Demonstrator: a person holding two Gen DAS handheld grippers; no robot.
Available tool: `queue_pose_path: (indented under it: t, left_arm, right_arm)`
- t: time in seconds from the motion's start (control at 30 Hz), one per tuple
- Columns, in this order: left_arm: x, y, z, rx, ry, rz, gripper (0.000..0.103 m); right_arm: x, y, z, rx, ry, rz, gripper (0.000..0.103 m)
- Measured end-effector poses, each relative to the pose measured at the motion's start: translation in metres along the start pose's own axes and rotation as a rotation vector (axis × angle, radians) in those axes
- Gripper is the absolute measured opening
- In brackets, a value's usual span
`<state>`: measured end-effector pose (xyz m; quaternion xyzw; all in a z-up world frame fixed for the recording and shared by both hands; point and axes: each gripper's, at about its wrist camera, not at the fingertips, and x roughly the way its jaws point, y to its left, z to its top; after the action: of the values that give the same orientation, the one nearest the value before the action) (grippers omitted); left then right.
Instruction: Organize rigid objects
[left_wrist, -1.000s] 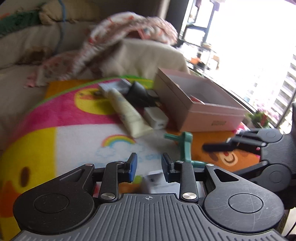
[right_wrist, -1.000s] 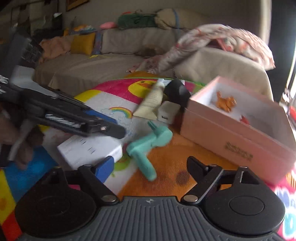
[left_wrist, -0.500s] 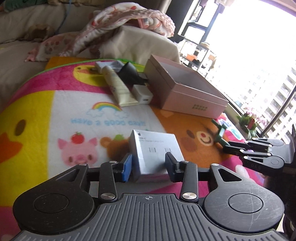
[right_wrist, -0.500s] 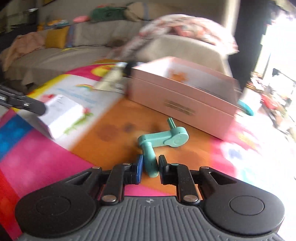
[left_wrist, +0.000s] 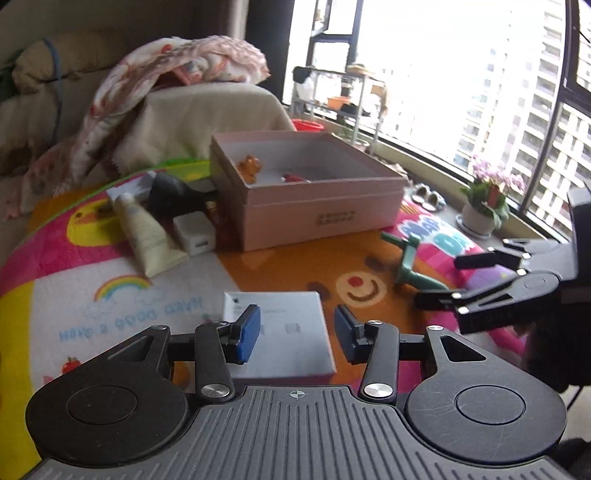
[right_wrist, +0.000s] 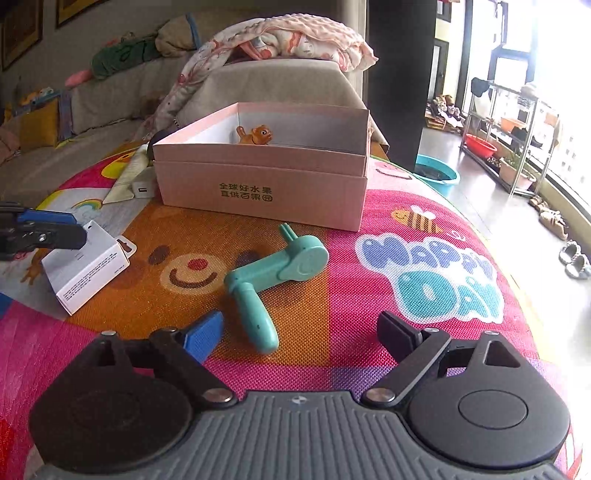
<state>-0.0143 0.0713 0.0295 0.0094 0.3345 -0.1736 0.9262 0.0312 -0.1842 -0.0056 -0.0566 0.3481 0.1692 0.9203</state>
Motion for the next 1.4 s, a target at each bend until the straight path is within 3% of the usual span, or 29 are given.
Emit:
queue_pose_path:
  t: [0.1, 0.23, 0.33, 0.43, 0.57, 0.73, 0.97, 1.27, 1.4]
  left_arm:
    - [0.004, -0.016, -0.007, 0.084, 0.003, 0.028, 0.056]
    - [0.007, -0.017, -0.004, 0.056, 0.015, -0.03, 0.086]
    - [0.012, -0.026, -0.006, 0.096, 0.019, -0.032, 0.094]
    - [0.007, -0.025, -0.005, 0.083, -0.022, -0.011, 0.089]
    - [0.002, -0.016, -0.002, 0.104, -0.056, 0.179, 0.087]
    - [0.007, 0.01, -0.004, -0.046, -0.008, 0.109, 0.087]
    - [0.026, 0.014, -0.012, -0.106, 0.003, 0.117, 0.087]
    - [0.03, 0.005, -0.016, -0.024, 0.011, 0.124, 0.087]
    - [0.026, 0.004, -0.02, -0.021, -0.01, 0.153, 0.075]
  right_arm:
    - [0.001, -0.001, 0.001, 0.001, 0.001, -0.001, 0.091]
    - [0.002, 0.001, 0.002, -0.002, -0.001, -0.007, 0.091]
    - [0.002, 0.001, 0.003, -0.002, -0.001, -0.01, 0.091]
    - [0.002, 0.001, 0.002, -0.001, -0.001, -0.009, 0.092]
    - [0.002, 0.001, 0.003, -0.001, 0.0, -0.009, 0.092]
    - [0.002, 0.001, 0.003, -0.001, 0.0, -0.009, 0.092]
    - [0.003, 0.001, 0.003, 0.003, 0.003, -0.01, 0.094]
    - [0.008, -0.002, 0.006, 0.017, 0.031, 0.015, 0.103]
    - [0.009, -0.001, 0.007, 0.012, 0.039, 0.017, 0.103]
